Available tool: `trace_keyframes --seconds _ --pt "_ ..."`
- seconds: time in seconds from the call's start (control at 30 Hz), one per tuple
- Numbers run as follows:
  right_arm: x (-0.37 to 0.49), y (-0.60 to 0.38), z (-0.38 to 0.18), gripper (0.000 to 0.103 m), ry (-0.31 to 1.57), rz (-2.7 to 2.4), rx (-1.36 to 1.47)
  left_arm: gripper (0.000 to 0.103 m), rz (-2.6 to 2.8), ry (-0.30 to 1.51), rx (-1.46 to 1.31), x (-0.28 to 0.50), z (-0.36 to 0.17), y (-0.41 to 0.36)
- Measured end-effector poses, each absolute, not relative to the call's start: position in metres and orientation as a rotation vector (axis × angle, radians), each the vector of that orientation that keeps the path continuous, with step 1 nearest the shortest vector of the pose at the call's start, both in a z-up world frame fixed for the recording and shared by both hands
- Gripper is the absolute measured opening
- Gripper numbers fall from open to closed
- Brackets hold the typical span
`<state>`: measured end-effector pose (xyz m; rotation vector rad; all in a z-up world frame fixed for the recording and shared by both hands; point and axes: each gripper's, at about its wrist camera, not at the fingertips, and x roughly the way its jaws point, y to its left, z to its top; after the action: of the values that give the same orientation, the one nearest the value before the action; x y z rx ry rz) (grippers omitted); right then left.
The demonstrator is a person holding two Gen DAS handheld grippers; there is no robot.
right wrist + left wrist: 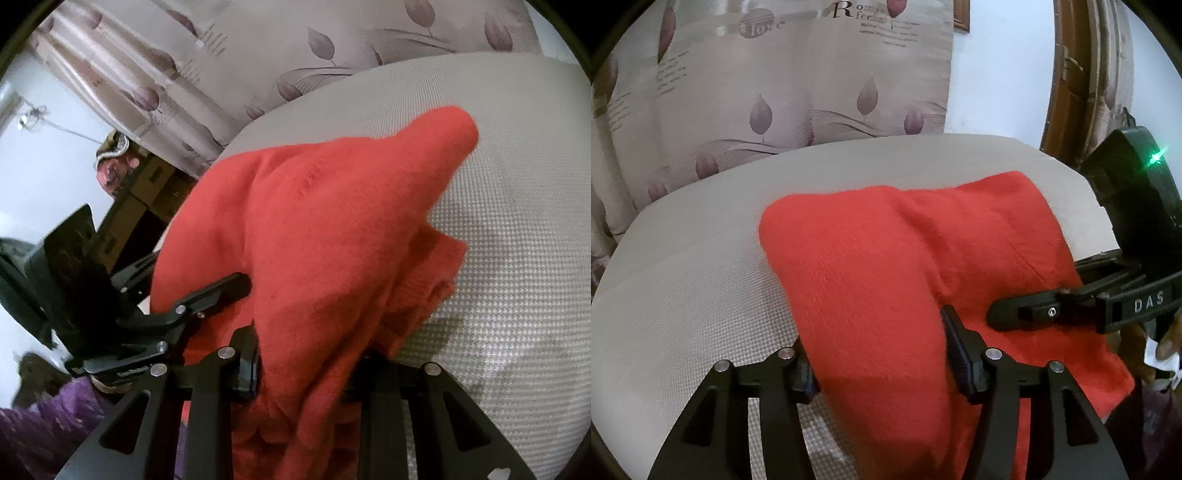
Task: Fold small clothes
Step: 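Open both grippers and release the folded sweater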
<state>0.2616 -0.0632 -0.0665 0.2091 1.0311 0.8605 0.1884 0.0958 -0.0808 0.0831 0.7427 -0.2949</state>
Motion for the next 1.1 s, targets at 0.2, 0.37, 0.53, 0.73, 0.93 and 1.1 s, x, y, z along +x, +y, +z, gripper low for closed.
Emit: trace_keyframes --seconds 0.2,0.37,0.53,0.73,0.93,1.1 --pt "0.252 -0.056 -0.063 0.032 0.993 0.823 0.106 0.071 -0.248 0.736 0.075 0.187 -0.082 0.100" --pt "0.246 -0.061 -0.066 0.039 0.976 0.791 0.107 0.083 -0.182 0.710 0.102 0.183 -0.080 0.101" --pt "0.240 -0.069 -0.067 0.047 0.946 0.775 0.118 0.091 -0.093 0.663 0.153 0.177 -0.073 0.098" --pt "0.210 -0.075 -0.046 0.054 0.814 0.707 0.046 0.095 0.022 0.589 0.127 0.164 -0.056 0.104" --pt "0.176 -0.080 -0.015 0.069 0.664 0.630 -0.034 0.103 0.099 0.490 0.064 0.146 -0.027 0.109" --pt "0.162 -0.088 0.003 0.075 0.611 0.605 -0.029 0.103 0.092 0.398 0.091 0.126 -0.004 0.097"
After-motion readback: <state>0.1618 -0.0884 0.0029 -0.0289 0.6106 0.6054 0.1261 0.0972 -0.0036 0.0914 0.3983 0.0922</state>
